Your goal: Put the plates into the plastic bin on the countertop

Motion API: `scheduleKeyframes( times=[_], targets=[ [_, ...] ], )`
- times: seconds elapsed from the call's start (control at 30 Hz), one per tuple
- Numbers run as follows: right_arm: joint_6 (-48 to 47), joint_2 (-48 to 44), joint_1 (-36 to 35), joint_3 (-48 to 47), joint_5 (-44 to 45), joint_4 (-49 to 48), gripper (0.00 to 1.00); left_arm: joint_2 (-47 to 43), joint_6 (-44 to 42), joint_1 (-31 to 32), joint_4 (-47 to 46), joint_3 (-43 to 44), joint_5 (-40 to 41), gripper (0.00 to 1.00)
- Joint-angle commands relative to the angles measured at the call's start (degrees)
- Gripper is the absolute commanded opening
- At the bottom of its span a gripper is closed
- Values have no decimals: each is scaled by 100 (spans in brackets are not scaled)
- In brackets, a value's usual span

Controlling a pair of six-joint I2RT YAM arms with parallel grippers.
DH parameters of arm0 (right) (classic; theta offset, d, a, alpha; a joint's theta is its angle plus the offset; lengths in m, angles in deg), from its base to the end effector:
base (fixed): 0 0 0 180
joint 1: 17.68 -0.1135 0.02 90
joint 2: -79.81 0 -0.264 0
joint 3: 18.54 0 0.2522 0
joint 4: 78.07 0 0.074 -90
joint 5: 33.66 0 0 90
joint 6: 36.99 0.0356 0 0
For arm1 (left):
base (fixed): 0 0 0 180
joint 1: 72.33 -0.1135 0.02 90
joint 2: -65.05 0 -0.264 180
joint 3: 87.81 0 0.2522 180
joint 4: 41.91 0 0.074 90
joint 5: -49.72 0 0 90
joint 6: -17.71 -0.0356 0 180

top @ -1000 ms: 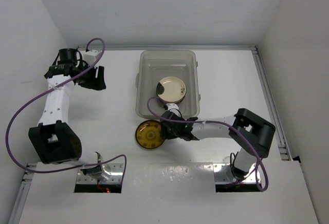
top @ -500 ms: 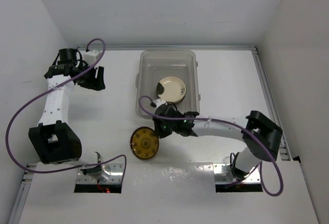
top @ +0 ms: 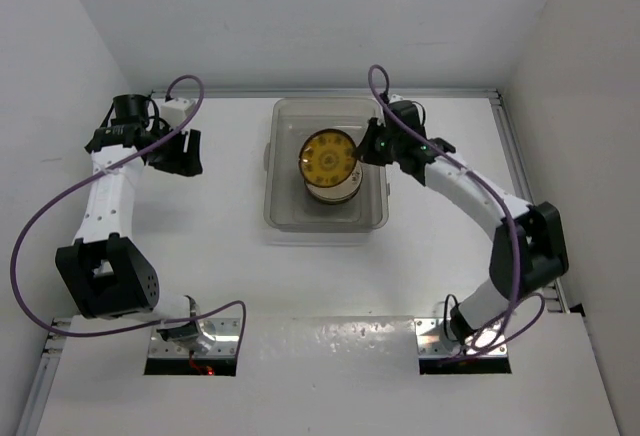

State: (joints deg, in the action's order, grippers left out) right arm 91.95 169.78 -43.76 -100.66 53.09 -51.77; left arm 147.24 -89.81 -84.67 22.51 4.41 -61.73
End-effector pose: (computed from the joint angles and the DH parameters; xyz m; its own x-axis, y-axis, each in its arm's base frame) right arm 0.3228 0.1602 0.2816 -0.6945 0.3587 -0.6237 -0.0573 0.8366 0.5449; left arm 0.2908 0.0503 0.3319 -0.7546 0.1217 -0.6448 0.2478 0.9628 -0.1082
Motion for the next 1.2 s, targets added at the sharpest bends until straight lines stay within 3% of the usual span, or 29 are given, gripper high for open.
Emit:
scheduleKeyframes(
  times=[0.0,0.17,0.23,0.27,0.4,0.5,0.6,0.7,0.83,0.97,1.17],
  targets=[
    [61,485,253,-362,-255,284,0,34,-6,-76,-64,144,53,66],
    [-35,1090,438,-722,-466,529,1,156,-6,-128,-64,196,106,66],
    [-71,1197,438,-749,-467,566,15,157,-6,-128,-64,196,106,66],
    [-97,1285,420,-732,-475,653,32,157,-6,-128,-64,196,106,66],
    [-483,1303,315,-1003,-327,898,73,209,47,-128,-64,249,106,66],
    [-843,935,271,-1170,113,1302,89,209,47,-128,-64,249,106,66],
    [-862,207,498,-1040,421,1567,98,87,47,-128,-64,249,106,66],
    [-756,-786,1277,-408,351,1760,100,-19,-6,-128,-64,135,168,66],
    [-896,-2076,2387,347,254,2978,100,-19,-6,-128,-64,82,168,66],
    [-1019,-3098,3590,911,1325,3361,100,-19,-6,-128,-64,29,45,66],
    [-1292,-4356,4252,1544,1687,3186,100,-19,108,-67,-64,144,-78,66]
  ],
)
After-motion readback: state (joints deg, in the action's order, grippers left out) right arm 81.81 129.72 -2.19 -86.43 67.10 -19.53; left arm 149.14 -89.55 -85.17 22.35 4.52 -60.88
